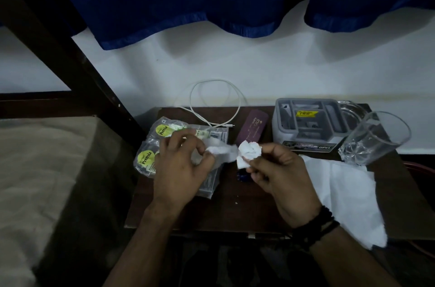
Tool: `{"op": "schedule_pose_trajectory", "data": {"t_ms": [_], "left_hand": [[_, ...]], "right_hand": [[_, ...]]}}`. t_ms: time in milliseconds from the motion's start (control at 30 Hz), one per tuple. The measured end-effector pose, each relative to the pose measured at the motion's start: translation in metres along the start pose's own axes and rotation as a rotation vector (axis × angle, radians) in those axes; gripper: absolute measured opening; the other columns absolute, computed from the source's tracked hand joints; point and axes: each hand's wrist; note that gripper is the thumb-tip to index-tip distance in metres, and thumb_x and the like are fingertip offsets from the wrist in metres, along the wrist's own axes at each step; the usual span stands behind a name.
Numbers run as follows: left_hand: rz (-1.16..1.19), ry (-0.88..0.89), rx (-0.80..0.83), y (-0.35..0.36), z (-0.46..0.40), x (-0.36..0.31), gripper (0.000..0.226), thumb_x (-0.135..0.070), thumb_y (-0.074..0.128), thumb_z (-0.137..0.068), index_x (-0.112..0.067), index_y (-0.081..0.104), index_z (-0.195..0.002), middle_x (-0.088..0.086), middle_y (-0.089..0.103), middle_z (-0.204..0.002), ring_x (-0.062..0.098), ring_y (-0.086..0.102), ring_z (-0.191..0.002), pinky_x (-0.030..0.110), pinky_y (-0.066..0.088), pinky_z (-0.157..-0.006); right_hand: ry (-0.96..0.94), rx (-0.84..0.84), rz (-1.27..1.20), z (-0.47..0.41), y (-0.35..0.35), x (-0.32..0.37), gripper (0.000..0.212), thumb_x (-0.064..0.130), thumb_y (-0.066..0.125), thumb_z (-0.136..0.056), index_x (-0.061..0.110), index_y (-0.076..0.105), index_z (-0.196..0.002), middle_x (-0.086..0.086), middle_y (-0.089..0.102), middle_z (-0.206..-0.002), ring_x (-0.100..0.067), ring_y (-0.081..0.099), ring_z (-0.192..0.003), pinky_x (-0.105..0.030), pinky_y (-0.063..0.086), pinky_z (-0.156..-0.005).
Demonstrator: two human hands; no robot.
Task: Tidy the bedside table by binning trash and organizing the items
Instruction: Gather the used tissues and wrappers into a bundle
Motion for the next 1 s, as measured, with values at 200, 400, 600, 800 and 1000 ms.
{"op": "schedule_pose_trajectory", "data": {"t_ms": [200,400,600,800,1000], "left_hand": [[0.474,-0.153,0.013,-0.008,0.001,-0.042,0.017,-0.02,0.061,-0.089,-0.017,0.052,-0.075,0.0,0.058,-0.073,0.002,0.049,-0.065,0.016,0.04,-0.058],[0.784,-0.45,0.078,-0.006,0.0,-0.058,0.021,-0.024,0.051,-0.087,-0.005,0.047,-0.077,0.005,0.054,-0.073,0.015,0.052,-0.068,0.032,0.041,-0.058],[0.794,-0.57,0.039,0.002,0.004,-0.057,0.008,-0.037,0.063,-0.092,-0.036,0.056,-0.094,-0.001,0.069,-0.098,0.021,0.069,-0.098,0.038,0.054,-0.075],[0.775,-0.382,0.25,-0.001,0.005,-0.065,0.026,-0.022,0.076,-0.087,-0.026,0.067,-0.112,-0.007,0.077,-0.101,0.007,0.073,-0.093,0.029,0.06,-0.079],[1.037,-0.841,0.356,-0.007,-0.001,-0.061,0.016,-0.025,0.057,-0.092,-0.021,0.068,-0.103,-0.004,0.074,-0.077,0.01,0.067,-0.053,0.033,0.043,-0.068]], "right_hand": [[-0.084,0.078,0.014,0.005,0.008,0.001,0.007,0.003,0.079,-0.081,0.009,0.076,-0.083,0.019,0.061,-0.129,0.001,0.064,-0.113,-0.029,0.053,-0.089],[0.161,0.084,-0.113,0.0,-0.002,0.003,0.007,0.002,0.07,-0.089,0.008,0.073,-0.087,-0.008,0.076,-0.09,-0.017,0.069,-0.084,-0.03,0.053,-0.07],[-0.032,-0.085,-0.006,-0.004,0.0,-0.004,0.008,0.001,0.076,-0.083,0.007,0.08,-0.087,-0.009,0.079,-0.084,-0.014,0.068,-0.069,-0.021,0.05,-0.055],[-0.163,-0.135,0.055,-0.005,-0.002,0.001,0.029,-0.002,0.077,-0.082,0.024,0.08,-0.071,0.006,0.079,-0.076,-0.006,0.072,-0.073,-0.022,0.057,-0.07],[-0.006,-0.077,-0.183,-0.006,-0.003,0.002,0.02,0.001,0.073,-0.085,0.005,0.078,-0.104,-0.016,0.079,-0.1,-0.034,0.075,-0.094,-0.032,0.057,-0.068]]}}
Point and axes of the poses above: each hand's wrist, its own z-axis away from the middle knuckle, its own y-axis out of the palm, x = y × z
